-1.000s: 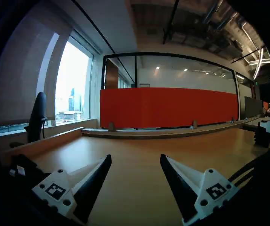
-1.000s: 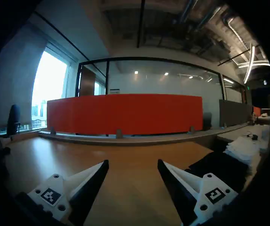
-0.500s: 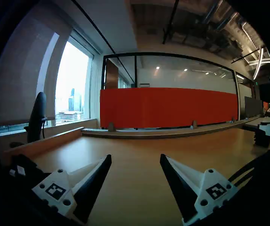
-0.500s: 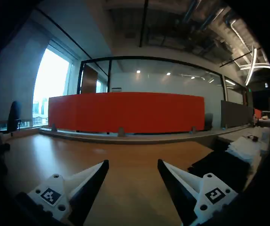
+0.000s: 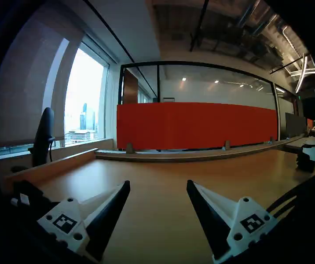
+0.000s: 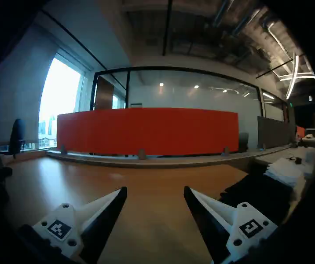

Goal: Fold towel

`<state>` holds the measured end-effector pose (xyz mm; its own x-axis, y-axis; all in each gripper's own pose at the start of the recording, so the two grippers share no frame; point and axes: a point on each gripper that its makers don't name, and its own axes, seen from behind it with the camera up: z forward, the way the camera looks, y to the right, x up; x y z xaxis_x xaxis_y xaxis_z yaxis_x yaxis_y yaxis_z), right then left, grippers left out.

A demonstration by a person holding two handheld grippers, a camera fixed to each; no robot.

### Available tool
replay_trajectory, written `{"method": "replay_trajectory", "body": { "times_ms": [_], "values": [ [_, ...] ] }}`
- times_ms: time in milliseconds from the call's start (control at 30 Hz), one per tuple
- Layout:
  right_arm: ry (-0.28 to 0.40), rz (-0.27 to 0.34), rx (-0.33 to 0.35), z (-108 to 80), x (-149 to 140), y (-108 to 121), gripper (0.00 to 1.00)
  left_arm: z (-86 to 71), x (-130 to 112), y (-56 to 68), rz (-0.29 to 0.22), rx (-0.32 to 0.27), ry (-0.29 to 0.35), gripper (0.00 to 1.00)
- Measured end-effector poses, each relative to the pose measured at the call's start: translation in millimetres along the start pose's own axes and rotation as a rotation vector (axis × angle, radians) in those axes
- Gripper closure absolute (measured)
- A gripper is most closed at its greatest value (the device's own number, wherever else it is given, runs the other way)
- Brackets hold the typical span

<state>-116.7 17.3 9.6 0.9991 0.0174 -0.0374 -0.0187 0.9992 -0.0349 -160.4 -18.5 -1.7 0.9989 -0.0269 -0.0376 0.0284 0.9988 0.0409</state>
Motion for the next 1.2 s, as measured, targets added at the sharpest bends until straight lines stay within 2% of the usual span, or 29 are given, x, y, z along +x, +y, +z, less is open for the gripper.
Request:
{"method": "replay_trajectory", "body": {
  "times_ms": [1200],
  "values": [
    [0.002, 0.002, -0.007, -0.5, -0.1, 1.4, 0.0, -0.3, -0.9, 0.0, 0.0, 0.0, 0.0, 0.05]
  ]
}}
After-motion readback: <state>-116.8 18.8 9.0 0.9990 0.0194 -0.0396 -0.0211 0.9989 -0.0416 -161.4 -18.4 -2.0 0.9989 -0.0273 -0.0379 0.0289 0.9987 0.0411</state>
